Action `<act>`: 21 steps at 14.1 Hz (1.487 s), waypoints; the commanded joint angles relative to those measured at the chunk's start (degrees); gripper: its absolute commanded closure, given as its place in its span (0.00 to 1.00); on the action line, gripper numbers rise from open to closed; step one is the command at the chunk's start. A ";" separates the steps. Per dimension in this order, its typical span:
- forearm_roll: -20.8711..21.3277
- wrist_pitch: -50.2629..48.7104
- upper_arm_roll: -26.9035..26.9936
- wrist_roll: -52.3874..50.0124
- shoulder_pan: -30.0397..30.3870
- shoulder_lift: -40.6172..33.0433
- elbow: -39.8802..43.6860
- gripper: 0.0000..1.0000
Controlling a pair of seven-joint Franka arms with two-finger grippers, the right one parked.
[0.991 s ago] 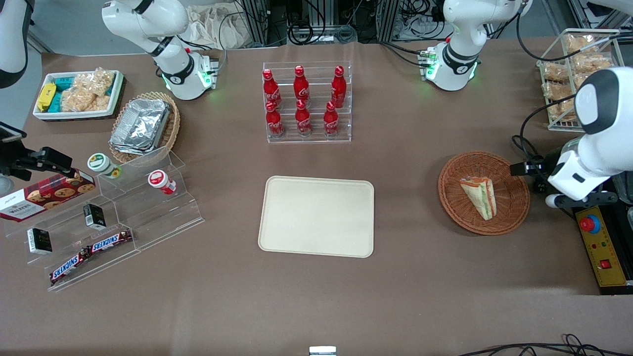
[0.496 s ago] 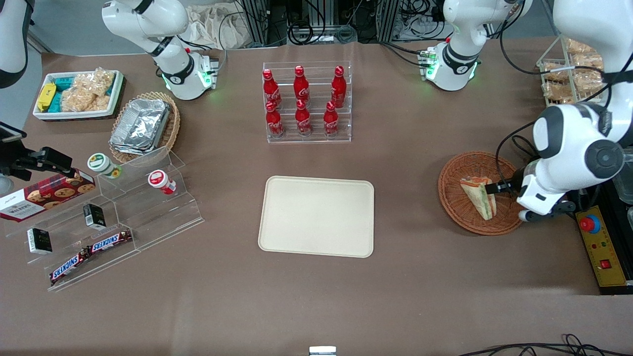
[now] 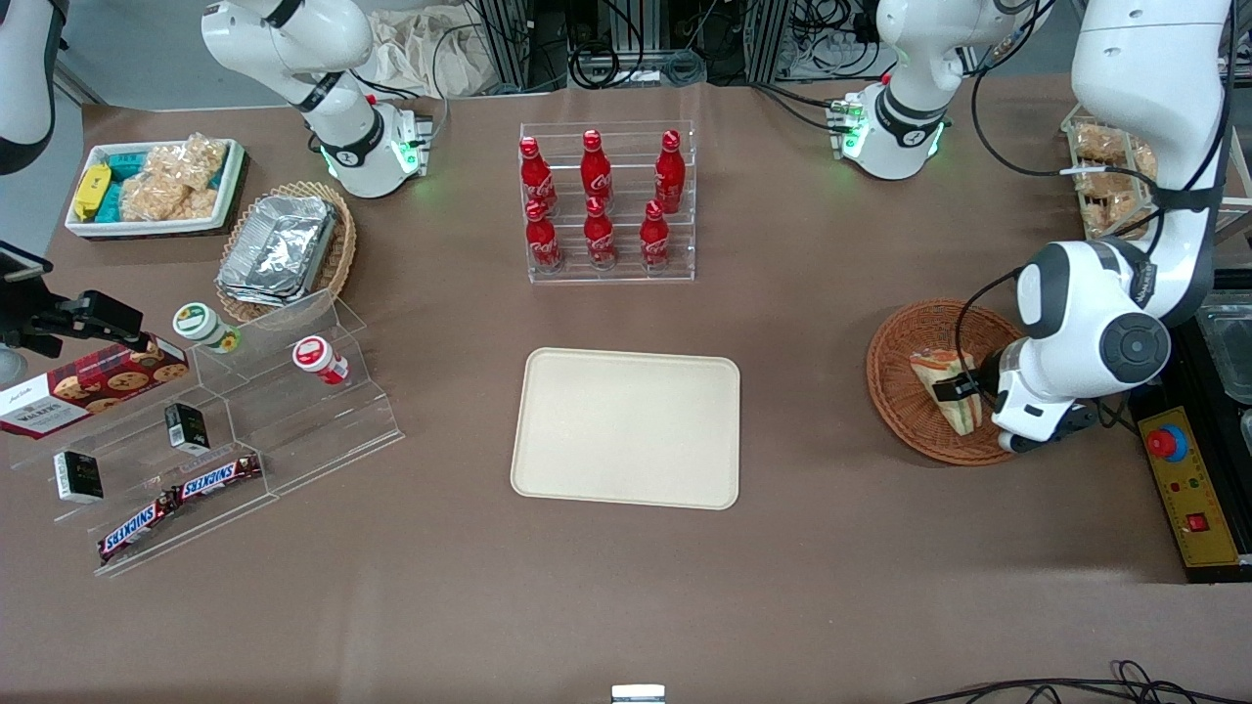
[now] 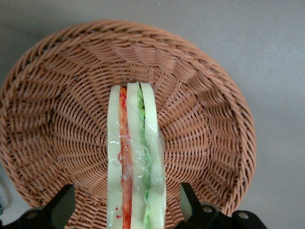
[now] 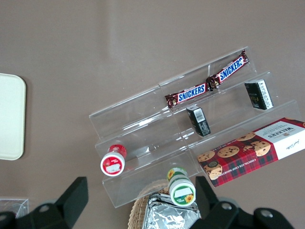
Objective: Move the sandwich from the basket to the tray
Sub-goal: 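Lower the open left gripper around the wrapped sandwich, then close the left gripper on the sandwich and lift it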
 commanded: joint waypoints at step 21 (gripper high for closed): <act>0.30 -27.15 -0.68 -2.84 -5.09 -1.32 29.52 1.00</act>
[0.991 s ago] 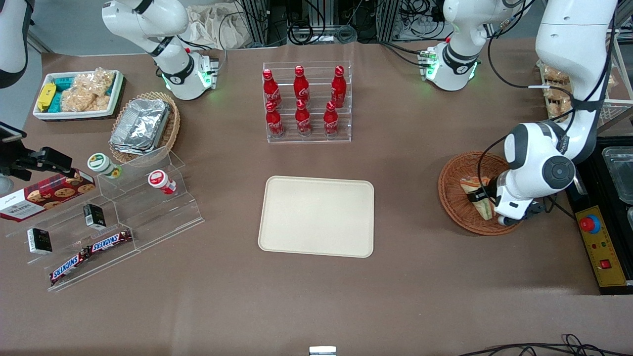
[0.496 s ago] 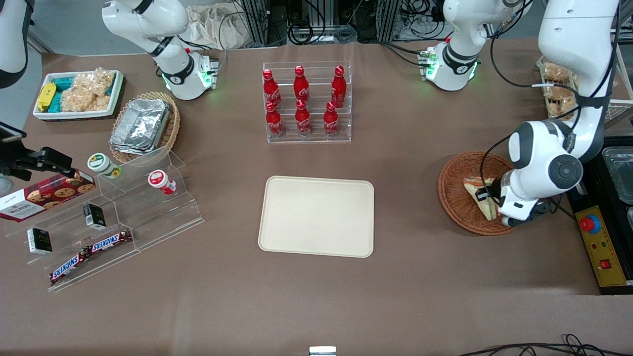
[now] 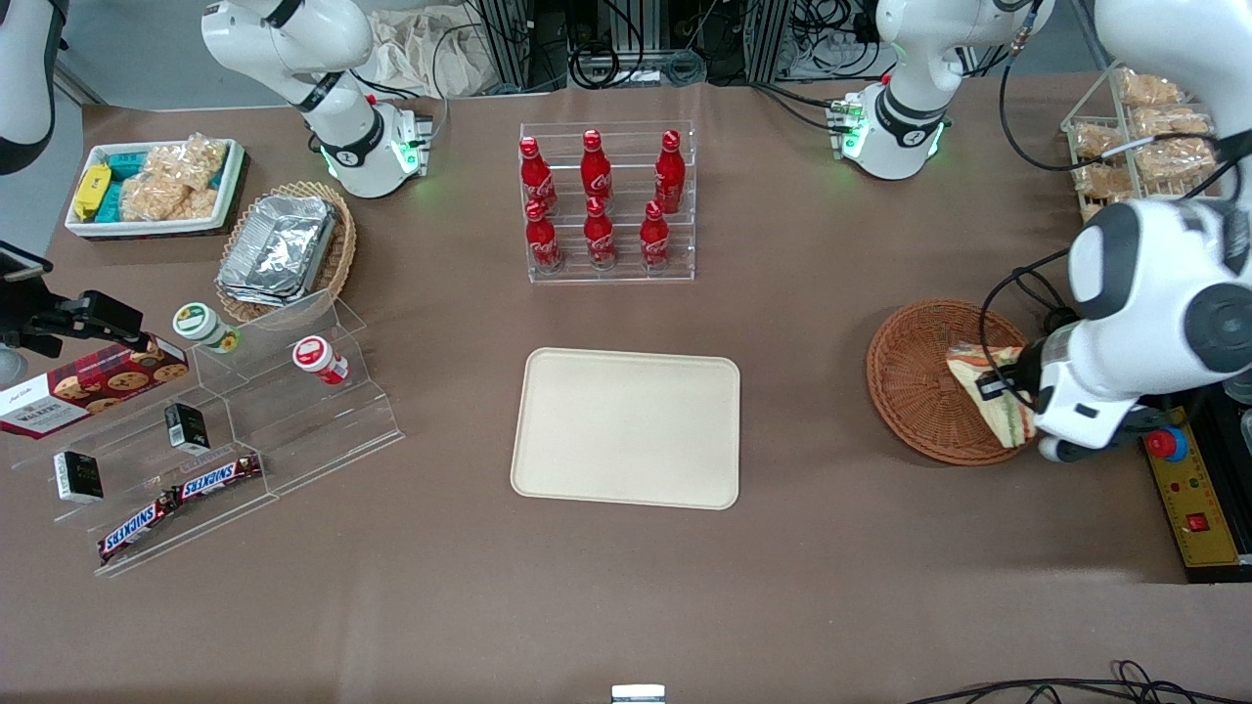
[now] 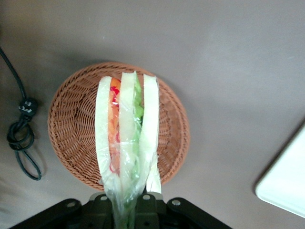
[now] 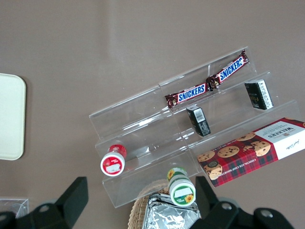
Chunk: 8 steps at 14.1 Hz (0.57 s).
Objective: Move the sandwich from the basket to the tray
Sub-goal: 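Close the left gripper on the sandwich and lift it, then carry the sandwich with the left gripper over the cream tray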
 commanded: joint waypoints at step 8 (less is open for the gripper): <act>1.32 0.52 0.07 -0.16 -15.93 9.67 7.27 1.00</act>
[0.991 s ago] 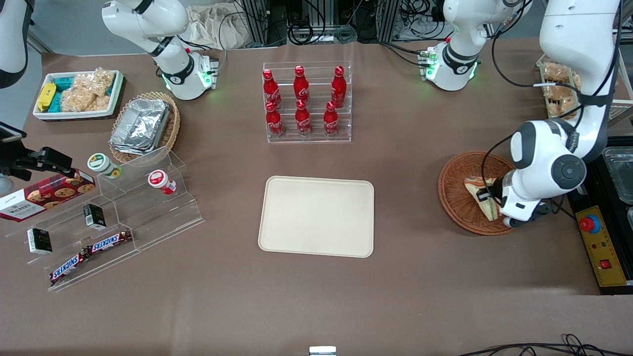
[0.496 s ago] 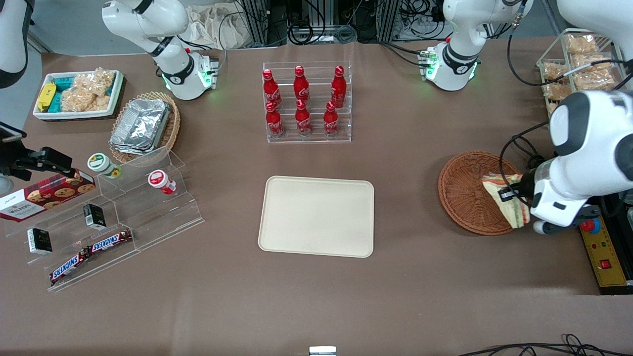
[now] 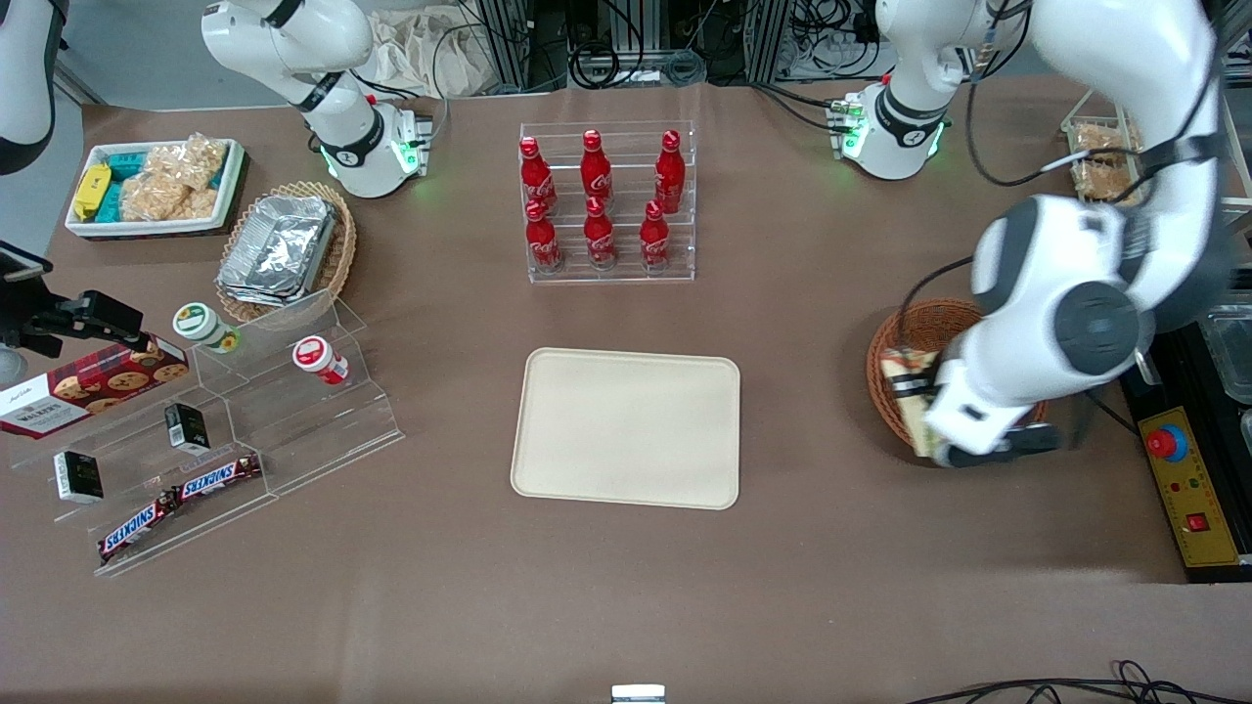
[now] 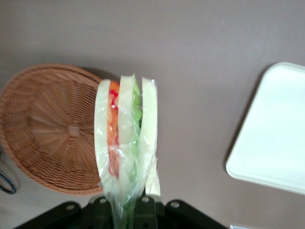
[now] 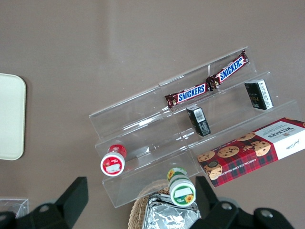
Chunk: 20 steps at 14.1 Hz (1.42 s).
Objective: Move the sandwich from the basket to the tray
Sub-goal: 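Carry the sandwich with the left gripper over the cream tray, then lower the sandwich onto the tray and open the left gripper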
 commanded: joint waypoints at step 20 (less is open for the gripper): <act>0.64 25.17 -2.54 -4.96 -15.49 21.90 5.99 0.92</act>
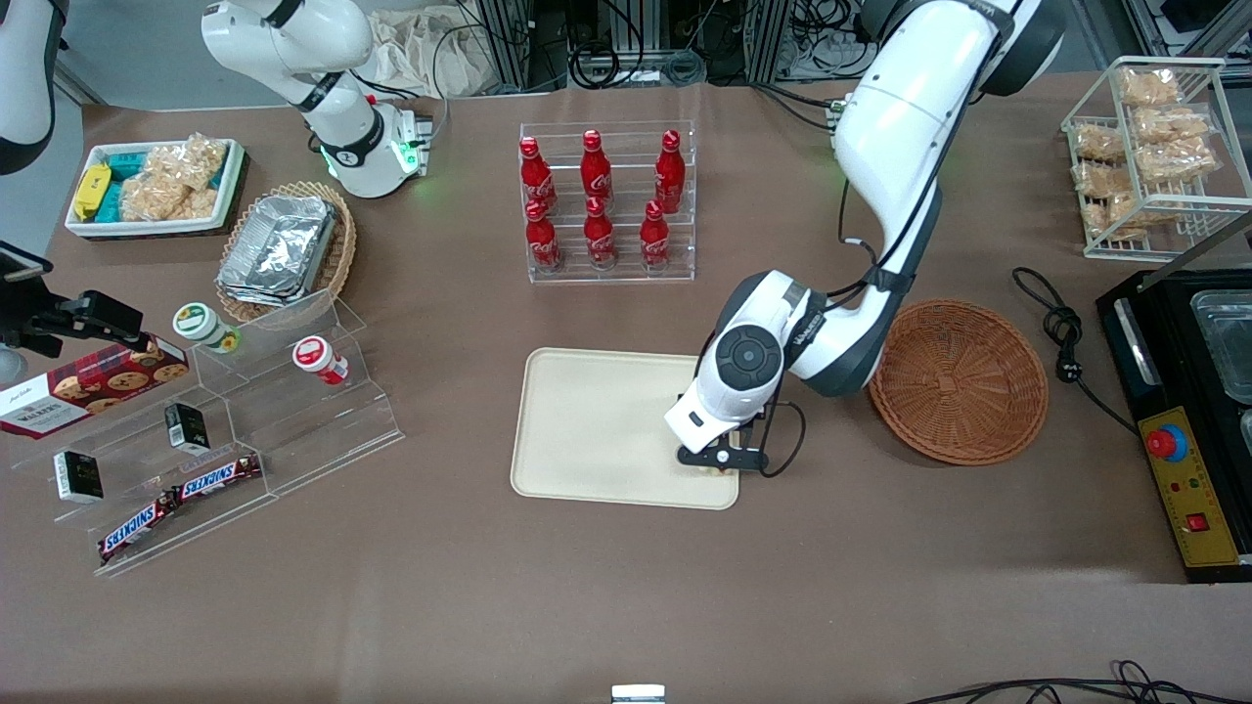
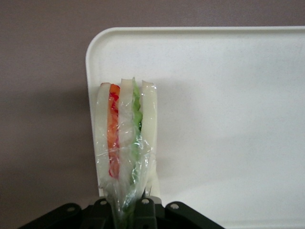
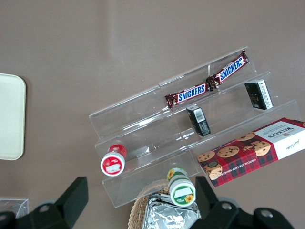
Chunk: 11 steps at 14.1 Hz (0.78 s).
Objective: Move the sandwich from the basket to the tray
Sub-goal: 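Lower the sandwich onto the tray and open the left gripper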
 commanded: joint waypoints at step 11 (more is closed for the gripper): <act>-0.60 -6.96 0.10 -0.63 -0.15 -1.74 2.15 0.01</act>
